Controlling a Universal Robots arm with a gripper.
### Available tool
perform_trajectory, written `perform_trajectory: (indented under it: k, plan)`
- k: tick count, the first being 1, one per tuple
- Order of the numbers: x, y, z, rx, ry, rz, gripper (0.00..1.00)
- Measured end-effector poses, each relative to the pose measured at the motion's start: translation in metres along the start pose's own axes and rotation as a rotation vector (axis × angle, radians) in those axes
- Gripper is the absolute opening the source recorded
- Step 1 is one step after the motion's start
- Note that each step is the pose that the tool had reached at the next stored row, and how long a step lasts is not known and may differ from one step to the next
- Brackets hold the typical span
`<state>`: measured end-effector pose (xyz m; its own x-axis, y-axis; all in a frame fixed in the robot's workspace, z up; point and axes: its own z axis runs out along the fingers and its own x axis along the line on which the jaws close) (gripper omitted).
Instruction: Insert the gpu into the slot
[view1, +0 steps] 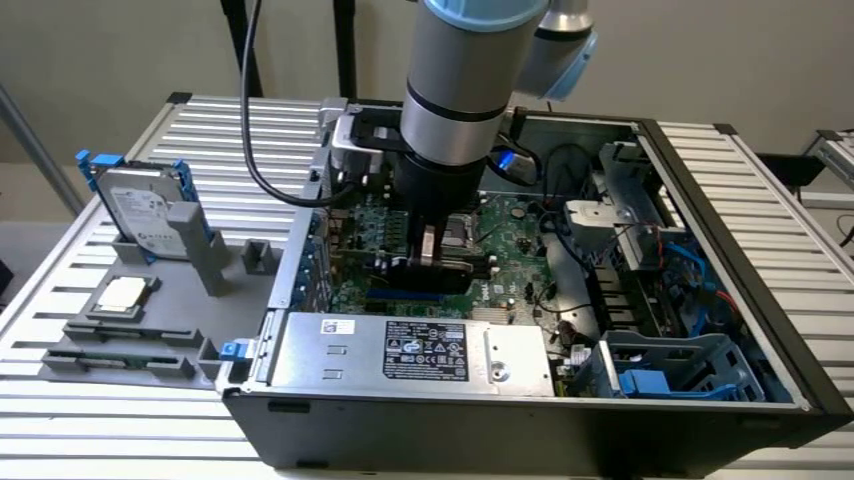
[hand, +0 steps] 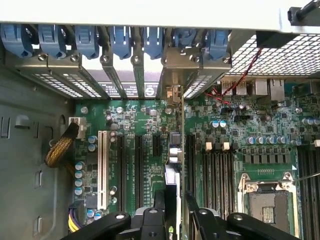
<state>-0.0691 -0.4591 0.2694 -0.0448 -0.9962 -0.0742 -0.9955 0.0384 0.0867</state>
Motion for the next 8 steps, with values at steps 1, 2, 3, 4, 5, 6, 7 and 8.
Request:
perform_trajectory:
  k: [1,2,3,4,5,6,7,8]
  plan:
    - [0.0000,0.0000,0.0004,-0.0001,0.0008,-0.001,0.26]
    - [0.0000,0.0001,0.0008,-0.0002,0.0017,-0.001,0.26]
    - [0.0001,0.0001,0.0011,-0.0003,0.0025,-0.002,0.26]
    - [0.0000,0.0004,0.0012,-0.0004,0.0031,-0.002,0.26]
    - [-0.0001,0.0007,0.0014,-0.0005,0.0036,-0.003,0.26]
    - [-0.0003,0.0009,0.0017,-0.0004,0.0037,-0.004,0.26]
    - [-0.0006,0.0013,0.0019,-0.0005,0.0041,-0.005,0.26]
    - [-0.0012,0.0016,0.0022,-0.0006,0.0043,-0.006,0.26]
